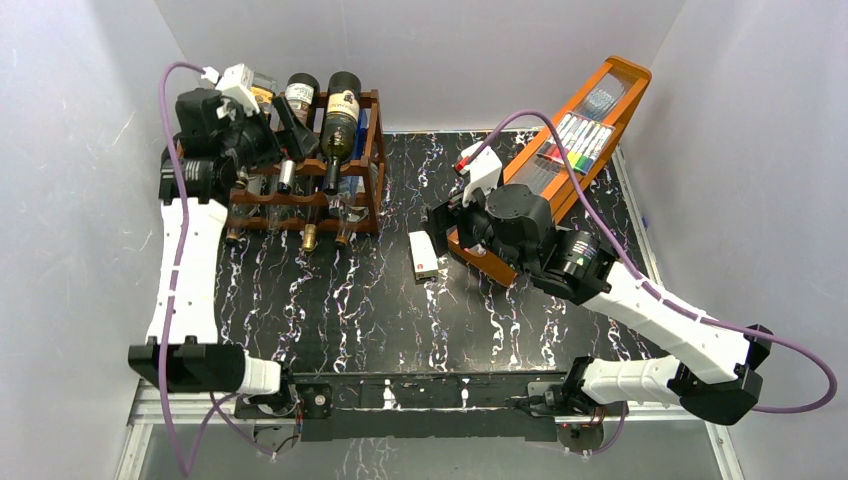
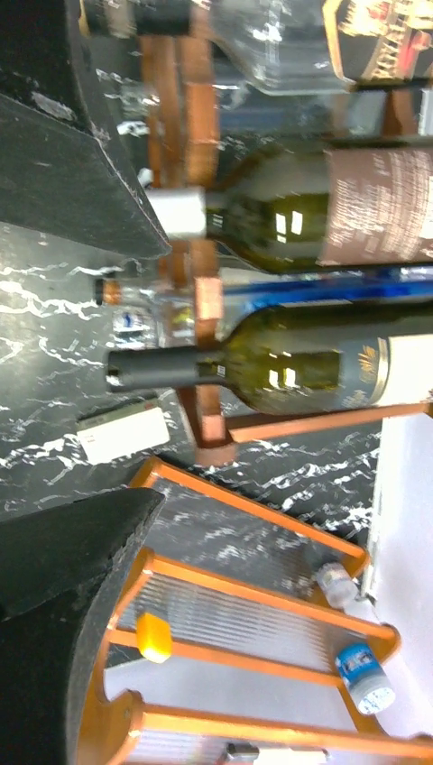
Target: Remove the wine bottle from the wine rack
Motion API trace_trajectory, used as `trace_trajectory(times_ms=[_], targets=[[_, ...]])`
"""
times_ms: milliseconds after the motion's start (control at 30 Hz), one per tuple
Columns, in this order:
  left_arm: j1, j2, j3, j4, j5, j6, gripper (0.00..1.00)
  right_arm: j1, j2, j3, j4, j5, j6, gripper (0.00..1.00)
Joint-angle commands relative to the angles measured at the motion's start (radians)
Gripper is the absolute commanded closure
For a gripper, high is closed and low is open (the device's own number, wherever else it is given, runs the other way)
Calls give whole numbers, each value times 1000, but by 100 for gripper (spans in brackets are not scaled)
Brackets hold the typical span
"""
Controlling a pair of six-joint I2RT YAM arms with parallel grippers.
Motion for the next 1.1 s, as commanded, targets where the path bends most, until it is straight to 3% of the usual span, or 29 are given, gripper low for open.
trace_trajectory(times_ms=[0,167,400,867,1067], targets=[[-62,127,155,-7,28,-8,2,6,-19,-1,25,-5,18,2],[-249,337,453,-158,-244,102,2,6,-25,-2,16,5,26,2],[-275,506,680,-204,-440,158,2,7,-50,-6,-3,37,29,2],[-287,655,712,-189,-471,152,2,6,-58,-38,-4,62,26,2],[-308,700,715,-178,-565,180,3,6,-59,-48,-8,69,23,2]])
